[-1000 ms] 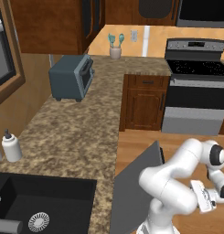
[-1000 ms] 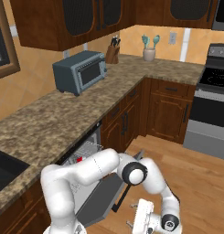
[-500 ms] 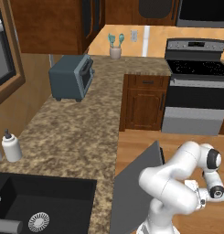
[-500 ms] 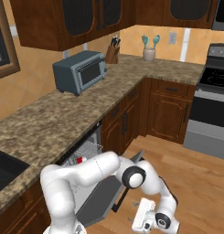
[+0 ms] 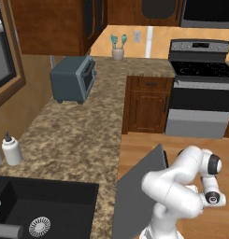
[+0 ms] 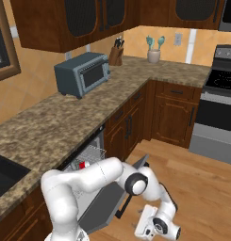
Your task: Pick up the cup and bowl from the counter, place them in the dishwasher, and close the dishwasher door.
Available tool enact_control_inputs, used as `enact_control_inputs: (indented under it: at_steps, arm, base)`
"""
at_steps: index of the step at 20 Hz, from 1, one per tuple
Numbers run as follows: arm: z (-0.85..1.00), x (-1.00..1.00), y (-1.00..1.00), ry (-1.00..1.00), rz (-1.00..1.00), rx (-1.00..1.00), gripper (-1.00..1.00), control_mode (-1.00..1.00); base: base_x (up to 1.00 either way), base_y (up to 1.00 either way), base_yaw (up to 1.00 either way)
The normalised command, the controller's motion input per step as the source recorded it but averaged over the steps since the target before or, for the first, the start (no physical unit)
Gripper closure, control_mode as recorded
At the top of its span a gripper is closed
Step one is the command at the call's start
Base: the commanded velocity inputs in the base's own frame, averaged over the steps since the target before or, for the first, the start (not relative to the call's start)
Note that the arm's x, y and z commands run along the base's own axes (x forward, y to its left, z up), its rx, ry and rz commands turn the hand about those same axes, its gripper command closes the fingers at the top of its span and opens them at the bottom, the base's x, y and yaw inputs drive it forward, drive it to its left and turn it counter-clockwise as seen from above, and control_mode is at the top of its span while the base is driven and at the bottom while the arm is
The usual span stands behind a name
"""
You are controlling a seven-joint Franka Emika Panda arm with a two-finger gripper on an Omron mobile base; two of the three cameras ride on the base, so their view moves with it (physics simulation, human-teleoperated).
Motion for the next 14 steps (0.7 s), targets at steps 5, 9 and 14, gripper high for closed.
enact_control_inputs:
  at_steps: [5, 9, 14]
  arm:
    - [-0.48, 0.39, 0.04, 0.01, 0.0, 0.07, -1.0, -1.0]
    - [-0.66, 0.52, 0.15, 0.06, 0.0, 0.08, -1.0, -1.0]
    - [-0.07, 0.08, 0.56, 0.01, 0.07, 0.15, -1.0, -1.0]
  base:
    - [0.0, 0.0, 0.0]
    - [0.0, 0.0, 0.0]
    - [0.0, 0.0, 0.0]
